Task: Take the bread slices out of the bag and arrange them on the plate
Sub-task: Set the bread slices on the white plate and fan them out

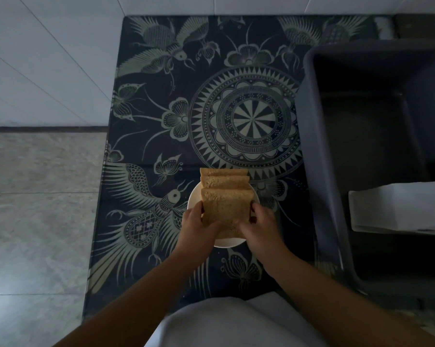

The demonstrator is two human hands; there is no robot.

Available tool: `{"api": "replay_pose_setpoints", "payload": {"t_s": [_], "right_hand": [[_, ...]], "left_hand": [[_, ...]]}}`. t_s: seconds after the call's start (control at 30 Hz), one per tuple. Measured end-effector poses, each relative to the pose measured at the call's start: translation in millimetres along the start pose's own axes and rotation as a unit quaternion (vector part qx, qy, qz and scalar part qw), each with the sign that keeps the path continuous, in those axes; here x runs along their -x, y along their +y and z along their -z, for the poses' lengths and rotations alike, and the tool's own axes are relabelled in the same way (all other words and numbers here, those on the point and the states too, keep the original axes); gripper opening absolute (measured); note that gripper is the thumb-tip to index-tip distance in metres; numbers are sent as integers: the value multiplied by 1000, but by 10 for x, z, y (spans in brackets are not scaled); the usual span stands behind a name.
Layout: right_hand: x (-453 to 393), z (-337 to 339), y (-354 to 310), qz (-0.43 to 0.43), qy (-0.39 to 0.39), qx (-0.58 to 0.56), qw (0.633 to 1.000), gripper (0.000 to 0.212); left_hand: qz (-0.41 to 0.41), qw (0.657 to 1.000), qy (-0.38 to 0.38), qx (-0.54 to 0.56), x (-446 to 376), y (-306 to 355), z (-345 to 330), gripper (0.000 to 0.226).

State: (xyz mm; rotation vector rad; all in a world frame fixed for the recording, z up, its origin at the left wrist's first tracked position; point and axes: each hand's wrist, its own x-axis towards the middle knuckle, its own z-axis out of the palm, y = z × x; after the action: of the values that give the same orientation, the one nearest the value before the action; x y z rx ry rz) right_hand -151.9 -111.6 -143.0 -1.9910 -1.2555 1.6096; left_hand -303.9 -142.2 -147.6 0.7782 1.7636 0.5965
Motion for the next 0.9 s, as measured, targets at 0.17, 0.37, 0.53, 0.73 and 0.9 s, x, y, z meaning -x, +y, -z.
{"api": "replay_pose_setpoints", "payload": {"t_s": [0.17, 0.37, 0.53, 0.73, 0.9], "right_hand": [[17, -32, 29, -9, 4, -33, 999, 53], [60, -109, 87, 14, 21, -29, 999, 57], [164, -130, 195, 41, 27, -38, 998, 58], [268, -176, 341, 37, 25, -24, 999, 53], [259, -197, 393, 52, 37, 27, 998, 55]], "left_hand": [[4, 999, 37, 19, 29, -27, -28, 65], [5, 999, 41, 20, 85, -24, -32, 64], [-14, 998, 43, 34, 211, -104, -35, 59], [-22, 999, 25, 30, 337, -265, -51, 66], [-32, 999, 12, 4, 332, -346, -52, 68]]}}
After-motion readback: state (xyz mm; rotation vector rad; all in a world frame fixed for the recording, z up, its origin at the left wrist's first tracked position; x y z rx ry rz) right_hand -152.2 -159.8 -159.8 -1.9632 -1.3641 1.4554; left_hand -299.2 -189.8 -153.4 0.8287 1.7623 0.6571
